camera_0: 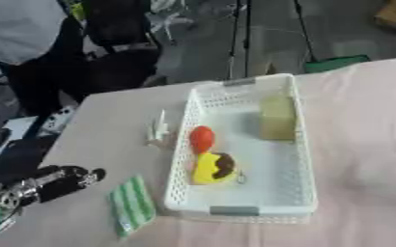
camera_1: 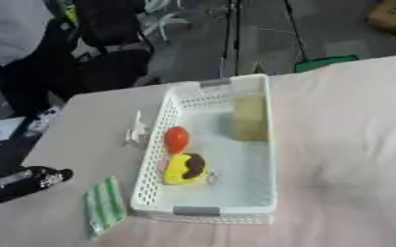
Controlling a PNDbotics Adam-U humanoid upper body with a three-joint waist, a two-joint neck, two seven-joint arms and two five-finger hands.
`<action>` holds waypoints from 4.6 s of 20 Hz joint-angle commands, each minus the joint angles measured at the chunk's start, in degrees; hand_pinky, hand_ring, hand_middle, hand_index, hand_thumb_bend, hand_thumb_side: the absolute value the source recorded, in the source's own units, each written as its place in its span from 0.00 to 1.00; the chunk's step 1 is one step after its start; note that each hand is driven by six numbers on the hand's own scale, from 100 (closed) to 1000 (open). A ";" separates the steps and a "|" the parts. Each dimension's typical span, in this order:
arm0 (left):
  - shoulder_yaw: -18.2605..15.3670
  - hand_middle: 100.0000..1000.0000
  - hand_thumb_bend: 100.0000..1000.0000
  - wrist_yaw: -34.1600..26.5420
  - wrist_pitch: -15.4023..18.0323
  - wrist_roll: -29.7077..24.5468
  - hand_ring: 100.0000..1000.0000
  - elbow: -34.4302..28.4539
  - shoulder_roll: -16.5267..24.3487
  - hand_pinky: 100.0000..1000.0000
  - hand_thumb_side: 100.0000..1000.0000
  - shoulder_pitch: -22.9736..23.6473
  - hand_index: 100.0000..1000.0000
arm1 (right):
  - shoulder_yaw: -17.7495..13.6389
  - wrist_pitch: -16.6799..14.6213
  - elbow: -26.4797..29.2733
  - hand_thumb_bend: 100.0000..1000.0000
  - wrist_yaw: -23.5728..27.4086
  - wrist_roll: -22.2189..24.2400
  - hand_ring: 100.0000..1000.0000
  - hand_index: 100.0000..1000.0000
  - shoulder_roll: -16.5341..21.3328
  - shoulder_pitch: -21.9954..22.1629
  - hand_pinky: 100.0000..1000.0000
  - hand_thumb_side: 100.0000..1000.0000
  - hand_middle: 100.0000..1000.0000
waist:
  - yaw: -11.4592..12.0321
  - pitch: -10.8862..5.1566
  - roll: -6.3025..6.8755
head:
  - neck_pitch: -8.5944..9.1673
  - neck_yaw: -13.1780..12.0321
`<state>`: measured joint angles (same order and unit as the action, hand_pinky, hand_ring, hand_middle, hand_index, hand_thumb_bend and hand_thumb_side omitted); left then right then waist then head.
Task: Pick up objects on the table and place them in the box.
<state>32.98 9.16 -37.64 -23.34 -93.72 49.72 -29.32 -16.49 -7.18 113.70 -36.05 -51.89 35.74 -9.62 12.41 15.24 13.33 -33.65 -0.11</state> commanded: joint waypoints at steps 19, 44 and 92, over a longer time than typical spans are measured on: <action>-6.44 1.00 0.94 18.18 34.08 -5.84 1.00 -1.92 0.05 1.00 0.94 4.27 1.00 | 0.16 -0.48 0.89 0.00 0.93 -0.08 0.93 0.78 0.30 -1.36 0.84 1.00 0.82 | -3.33 -0.59 -2.85 | 3.46 0.05; -5.38 1.00 0.91 23.83 33.06 -0.45 1.00 6.27 -6.75 1.00 0.94 2.71 1.00 | 0.28 -0.78 0.89 0.00 1.32 -0.08 0.93 0.77 -0.39 -1.65 0.84 1.00 0.82 | -4.52 -0.10 -4.23 | 2.81 -0.57; -4.14 0.53 0.66 36.55 31.76 9.84 0.48 10.76 -10.28 0.43 0.78 2.04 0.91 | 0.09 -0.89 0.89 0.00 1.66 -0.08 0.92 0.77 -0.87 -2.10 0.84 1.00 0.81 | -5.64 0.36 -4.68 | 3.34 -0.20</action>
<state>29.14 45.89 -5.76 -13.98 -82.84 38.30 -26.62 -16.14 -8.04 113.70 -34.64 -51.96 34.03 -11.12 6.74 16.32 9.02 -30.69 -0.42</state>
